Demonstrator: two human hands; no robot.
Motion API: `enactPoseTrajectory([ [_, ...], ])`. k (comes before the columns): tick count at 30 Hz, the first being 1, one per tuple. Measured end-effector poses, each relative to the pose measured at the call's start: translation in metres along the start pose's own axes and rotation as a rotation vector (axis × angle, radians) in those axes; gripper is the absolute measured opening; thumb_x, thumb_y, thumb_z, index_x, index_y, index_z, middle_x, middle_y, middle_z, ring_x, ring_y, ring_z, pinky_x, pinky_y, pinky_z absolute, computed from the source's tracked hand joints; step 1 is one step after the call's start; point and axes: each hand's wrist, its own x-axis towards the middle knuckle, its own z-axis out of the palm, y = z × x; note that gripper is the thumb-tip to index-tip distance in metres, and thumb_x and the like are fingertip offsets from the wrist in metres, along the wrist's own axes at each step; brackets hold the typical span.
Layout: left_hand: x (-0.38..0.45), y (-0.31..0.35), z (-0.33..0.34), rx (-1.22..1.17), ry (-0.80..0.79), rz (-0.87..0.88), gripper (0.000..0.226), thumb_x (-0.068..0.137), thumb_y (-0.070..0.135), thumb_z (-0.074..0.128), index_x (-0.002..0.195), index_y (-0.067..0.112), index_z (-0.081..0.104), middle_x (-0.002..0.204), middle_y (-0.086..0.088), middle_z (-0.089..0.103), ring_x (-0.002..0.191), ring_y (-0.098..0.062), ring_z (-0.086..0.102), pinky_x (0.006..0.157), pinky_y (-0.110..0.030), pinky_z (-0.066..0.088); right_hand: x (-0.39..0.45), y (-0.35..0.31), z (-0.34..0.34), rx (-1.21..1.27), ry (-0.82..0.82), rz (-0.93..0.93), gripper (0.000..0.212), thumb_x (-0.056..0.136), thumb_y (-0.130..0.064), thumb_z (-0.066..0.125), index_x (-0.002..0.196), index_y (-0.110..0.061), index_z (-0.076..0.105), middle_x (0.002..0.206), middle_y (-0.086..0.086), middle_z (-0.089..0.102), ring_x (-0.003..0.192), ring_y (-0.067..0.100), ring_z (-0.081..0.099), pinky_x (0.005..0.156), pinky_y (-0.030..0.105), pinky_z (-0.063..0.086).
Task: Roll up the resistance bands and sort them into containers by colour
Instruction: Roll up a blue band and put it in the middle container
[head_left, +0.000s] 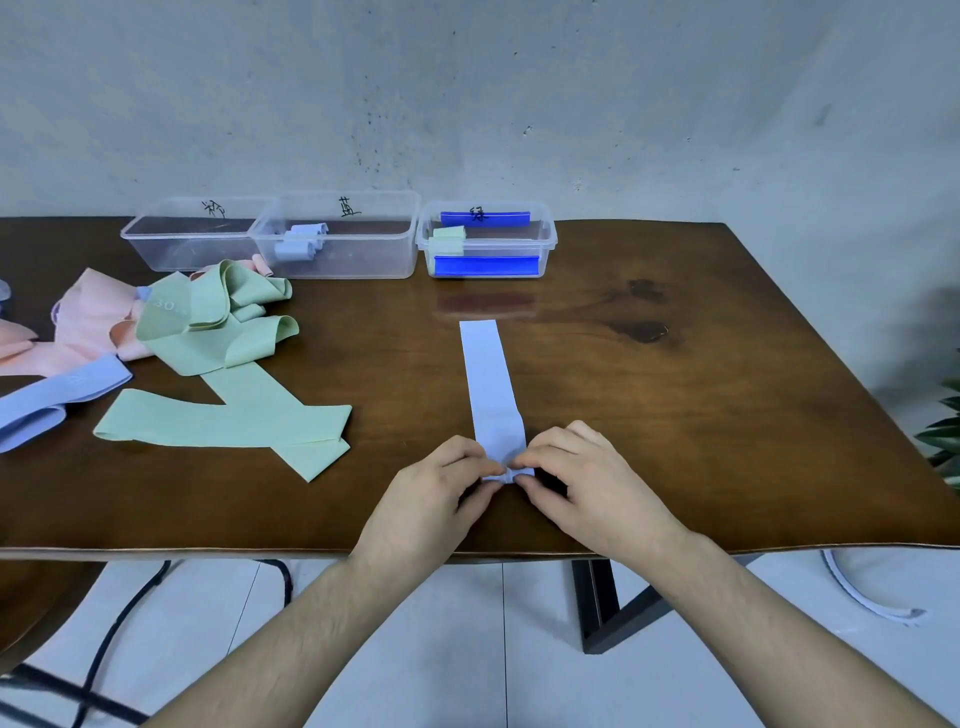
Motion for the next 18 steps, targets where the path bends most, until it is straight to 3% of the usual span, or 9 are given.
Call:
enactPoseTrajectory([
  [6, 0.0048, -0.0033, 0.0018, 0.046, -0.009, 0.024, 0.016, 0.09, 0.023, 0.071, 0.105, 0.019, 0.075, 0.1, 0.011, 0.062, 0.074, -0.004, 0.057, 0.065, -0.005, 0.038, 0.0003, 0.0008, 0.0019, -0.01, 0.031, -0.018, 0.027, 0.094, -0.036, 0.065, 0.12, -0.032, 0.069, 0.112, -0.021, 0.056, 0.101, 0.006, 0.044, 0.091, 0.03, 0.046],
  [13, 0.007, -0.0044, -0.0037, 0.026, -0.066, 0.015, 0.022, 0.087, 0.022, 0.073, 0.109, 0.022, 0.07, 0.105, 0.013, 0.059, 0.071, 0.014, 0.046, 0.063, 0.002, 0.033, 0.0081, 0.0021, 0.0017, 0.013, 0.014, -0.005, 0.02, 0.097, -0.033, 0.063, 0.116, -0.032, 0.07, 0.109, -0.021, 0.061, 0.099, 0.007, 0.047, 0.09, 0.033, 0.047],
  [18, 0.0094, -0.0064, -0.0033, 0.093, -0.067, 0.015, 0.02, 0.089, 0.022, 0.072, 0.109, 0.02, 0.073, 0.105, 0.012, 0.058, 0.063, -0.004, 0.043, 0.059, 0.001, 0.031, 0.0077, 0.0033, 0.0034, -0.029, 0.026, -0.007, 0.027, 0.096, -0.032, 0.064, 0.121, -0.028, 0.071, 0.111, -0.017, 0.059, 0.102, 0.009, 0.046, 0.091, 0.031, 0.047],
])
